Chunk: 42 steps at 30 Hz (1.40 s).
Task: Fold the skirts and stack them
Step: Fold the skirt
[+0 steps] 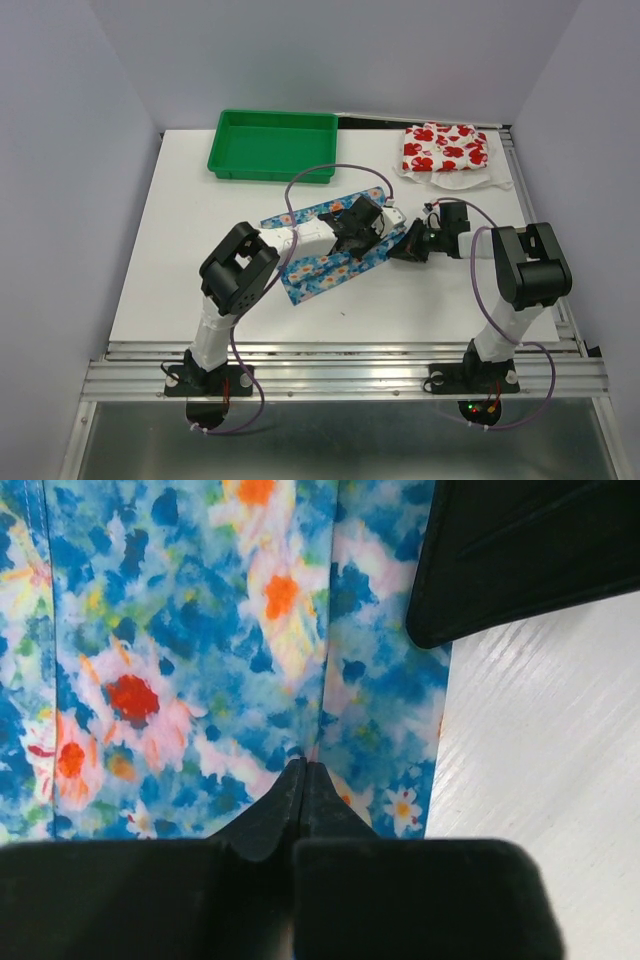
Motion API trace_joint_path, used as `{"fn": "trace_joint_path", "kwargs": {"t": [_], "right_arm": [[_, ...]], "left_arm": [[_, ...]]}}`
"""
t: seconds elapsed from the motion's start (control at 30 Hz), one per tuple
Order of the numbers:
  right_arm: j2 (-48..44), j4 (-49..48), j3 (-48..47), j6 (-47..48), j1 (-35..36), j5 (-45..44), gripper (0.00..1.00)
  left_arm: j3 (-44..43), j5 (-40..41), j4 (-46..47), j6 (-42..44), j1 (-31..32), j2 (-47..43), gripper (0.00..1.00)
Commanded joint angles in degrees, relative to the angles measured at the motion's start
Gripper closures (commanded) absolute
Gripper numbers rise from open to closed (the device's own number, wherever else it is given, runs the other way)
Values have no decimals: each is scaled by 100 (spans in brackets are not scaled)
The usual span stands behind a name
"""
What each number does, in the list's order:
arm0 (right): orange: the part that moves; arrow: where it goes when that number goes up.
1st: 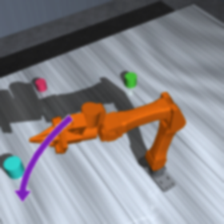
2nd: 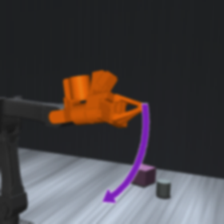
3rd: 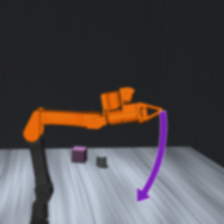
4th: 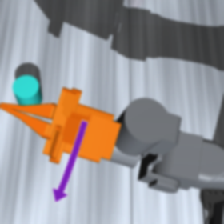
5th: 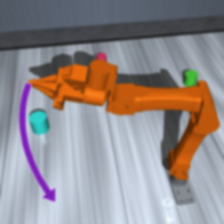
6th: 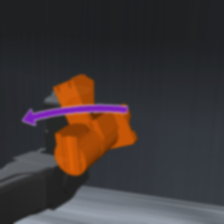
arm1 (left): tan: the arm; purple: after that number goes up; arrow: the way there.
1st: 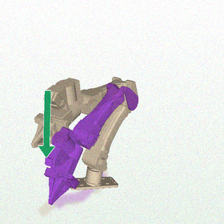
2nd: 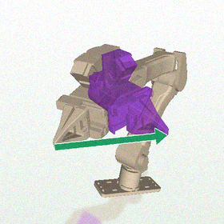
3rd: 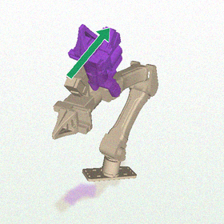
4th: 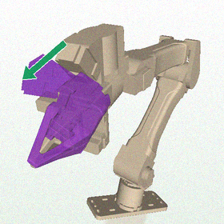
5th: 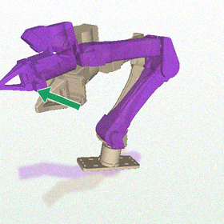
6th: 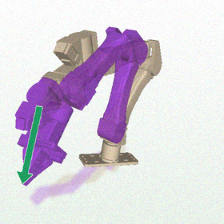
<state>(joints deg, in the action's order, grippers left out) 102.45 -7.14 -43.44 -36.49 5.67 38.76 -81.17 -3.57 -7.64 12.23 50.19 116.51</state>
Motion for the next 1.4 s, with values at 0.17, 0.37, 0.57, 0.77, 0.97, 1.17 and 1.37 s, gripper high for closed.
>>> {"fn": "trace_joint_path", "kwargs": {"t": [0.17, 0.37, 0.57, 0.77, 0.97, 1.17, 1.37], "right_arm": [[187, 54, -15, 63, 22, -317, 99], [135, 63, 11, 63, 22, -343, 99], [126, 81, 29, 72, 22, -369, 99], [90, 98, 20, 89, 22, -378, 99], [29, 151, 37, 125, 22, -466, 99], [-24, 186, 46, 116, 22, -501, 99], [-41, 195, 64, 107, 22, -545, 99]], "left_arm": [[-111, -249, -115, -107, 34, -382, 100], [4, -451, -150, -247, 34, -664, 100], [13, -539, -291, -309, 34, -884, 100], [30, -759, -414, -388, 34, -867, 100], [39, -908, -537, -379, 34, -700, 100], [40, -1110, -563, -379, 43, -533, 100], [-189, -1277, -616, -432, 43, -260, 100]]}}
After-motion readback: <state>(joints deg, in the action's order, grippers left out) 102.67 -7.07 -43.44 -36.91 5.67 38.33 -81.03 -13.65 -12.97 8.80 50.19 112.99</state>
